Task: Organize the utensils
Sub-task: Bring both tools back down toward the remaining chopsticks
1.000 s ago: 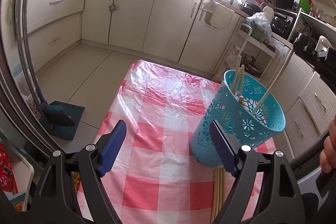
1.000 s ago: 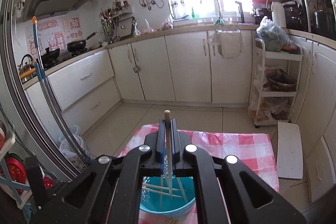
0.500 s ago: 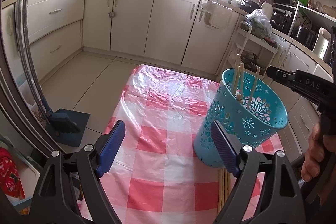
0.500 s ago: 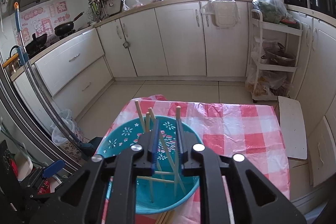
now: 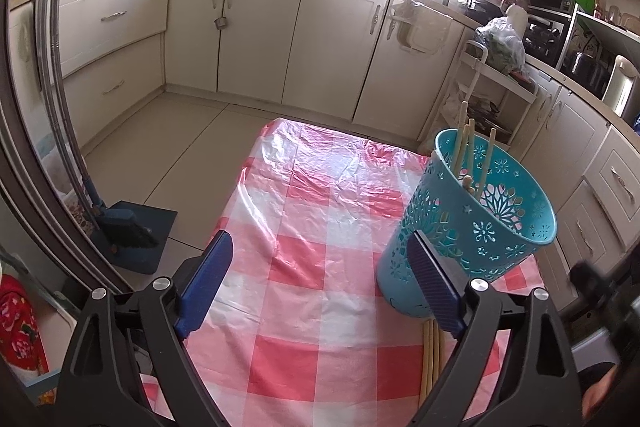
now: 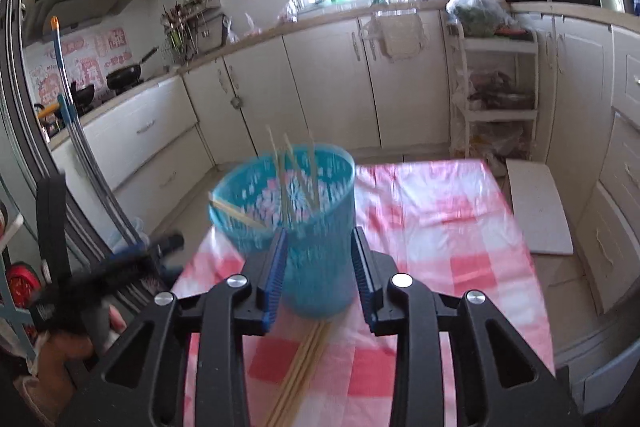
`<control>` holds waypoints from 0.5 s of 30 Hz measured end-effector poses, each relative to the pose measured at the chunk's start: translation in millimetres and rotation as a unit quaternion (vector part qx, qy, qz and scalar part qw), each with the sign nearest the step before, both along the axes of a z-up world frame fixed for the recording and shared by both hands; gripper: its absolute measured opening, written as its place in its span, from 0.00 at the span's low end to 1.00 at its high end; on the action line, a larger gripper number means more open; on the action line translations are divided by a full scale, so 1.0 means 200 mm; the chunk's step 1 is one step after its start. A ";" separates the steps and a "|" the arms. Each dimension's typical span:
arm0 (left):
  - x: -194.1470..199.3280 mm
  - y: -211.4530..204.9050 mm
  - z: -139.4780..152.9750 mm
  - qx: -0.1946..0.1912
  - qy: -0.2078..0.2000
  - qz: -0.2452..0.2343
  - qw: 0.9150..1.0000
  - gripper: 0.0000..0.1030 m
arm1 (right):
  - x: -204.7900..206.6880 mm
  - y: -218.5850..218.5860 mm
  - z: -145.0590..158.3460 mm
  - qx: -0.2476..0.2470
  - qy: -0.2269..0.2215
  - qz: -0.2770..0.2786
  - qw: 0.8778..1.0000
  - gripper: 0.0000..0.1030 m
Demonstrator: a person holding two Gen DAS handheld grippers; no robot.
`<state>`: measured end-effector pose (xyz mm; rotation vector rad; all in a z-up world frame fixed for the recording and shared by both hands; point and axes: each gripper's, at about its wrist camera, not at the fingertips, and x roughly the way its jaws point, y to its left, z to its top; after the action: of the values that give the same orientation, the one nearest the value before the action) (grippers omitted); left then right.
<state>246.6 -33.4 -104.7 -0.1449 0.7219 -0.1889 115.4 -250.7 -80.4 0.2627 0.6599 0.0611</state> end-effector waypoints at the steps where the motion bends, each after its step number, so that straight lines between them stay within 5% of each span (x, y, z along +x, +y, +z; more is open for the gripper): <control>1: 0.00 0.00 0.00 0.002 0.001 0.000 1.000 0.83 | 0.00 0.02 -0.09 0.002 0.028 0.007 1.000 0.28; 5: 0.00 -0.02 -0.02 0.014 0.005 -0.003 1.000 0.83 | 0.05 0.08 -0.31 0.013 0.093 0.021 0.995 0.25; 15: 0.01 -0.03 -0.05 0.022 0.018 -0.008 1.000 0.83 | 0.14 0.15 -0.45 -0.020 0.124 0.019 0.992 0.22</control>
<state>248.6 -40.2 -114.6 -0.0999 0.7624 -0.1864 144.2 -221.2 -170.9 0.2207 0.9128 0.0526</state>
